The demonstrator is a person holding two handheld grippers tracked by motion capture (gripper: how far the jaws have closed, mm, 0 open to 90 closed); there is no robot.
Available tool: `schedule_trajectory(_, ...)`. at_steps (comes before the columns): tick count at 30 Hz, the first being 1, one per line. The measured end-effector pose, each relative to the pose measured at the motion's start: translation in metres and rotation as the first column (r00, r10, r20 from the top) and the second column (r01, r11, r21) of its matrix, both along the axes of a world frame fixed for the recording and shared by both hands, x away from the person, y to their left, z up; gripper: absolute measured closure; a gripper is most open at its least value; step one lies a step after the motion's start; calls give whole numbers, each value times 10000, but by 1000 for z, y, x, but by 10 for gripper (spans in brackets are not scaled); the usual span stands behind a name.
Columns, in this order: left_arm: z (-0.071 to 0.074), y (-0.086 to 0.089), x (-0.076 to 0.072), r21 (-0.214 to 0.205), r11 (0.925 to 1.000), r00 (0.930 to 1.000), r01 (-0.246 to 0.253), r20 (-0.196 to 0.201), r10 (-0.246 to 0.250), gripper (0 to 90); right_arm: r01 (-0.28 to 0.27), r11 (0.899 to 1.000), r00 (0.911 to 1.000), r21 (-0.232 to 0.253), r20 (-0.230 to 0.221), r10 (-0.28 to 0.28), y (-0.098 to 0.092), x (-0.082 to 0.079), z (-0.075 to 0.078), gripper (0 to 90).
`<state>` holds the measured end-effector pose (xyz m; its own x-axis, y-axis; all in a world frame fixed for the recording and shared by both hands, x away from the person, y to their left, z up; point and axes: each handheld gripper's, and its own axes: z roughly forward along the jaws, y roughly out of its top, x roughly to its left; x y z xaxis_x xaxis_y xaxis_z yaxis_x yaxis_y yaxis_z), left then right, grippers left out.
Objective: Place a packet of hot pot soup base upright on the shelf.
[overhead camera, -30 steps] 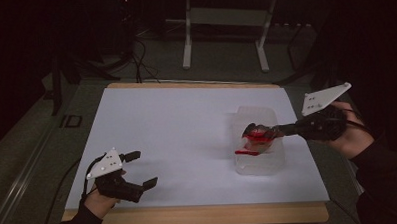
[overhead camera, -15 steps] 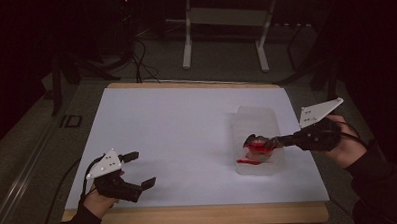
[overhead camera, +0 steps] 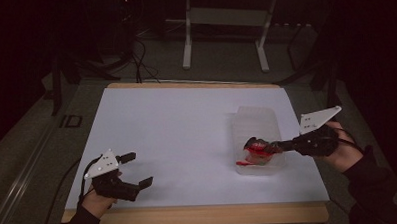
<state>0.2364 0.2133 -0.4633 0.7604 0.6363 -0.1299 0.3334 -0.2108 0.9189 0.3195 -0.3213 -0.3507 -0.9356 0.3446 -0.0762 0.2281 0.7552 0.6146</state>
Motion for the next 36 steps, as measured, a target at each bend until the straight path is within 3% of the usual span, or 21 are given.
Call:
schedule_trajectory(8, -1, -1, 1, 48, 10000, 10000, 7, -66, -7, 0, 121, 9999, 9999, 17, -79, -121, -8, -2, -6, 900)
schedule_trajectory(24, -4, 3, 3, -14, 10000, 9999, -59, -134, 59, 0, -71, 9997, 9991, -235, -427, 61, -1, 6, -35, 900)
schedule_trajectory(28, -5, 4, 3, -23, 9999, 9998, -107, -179, 106, 0, -38, 10000, 9988, -75, -496, 34, -2, 7, -38, 896)
schedule_trajectory(32, -6, 3, 3, -49, 9999, 9998, -108, -190, 107, 0, 3, 10000, 9986, -12, -528, -3, -3, 9, -38, 825)
schedule_trajectory(36, -6, 3, 3, -25, 9999, 9997, -100, -223, 100, 0, 131, 9999, 9998, 58, -168, -130, -1, 8, -32, 756)
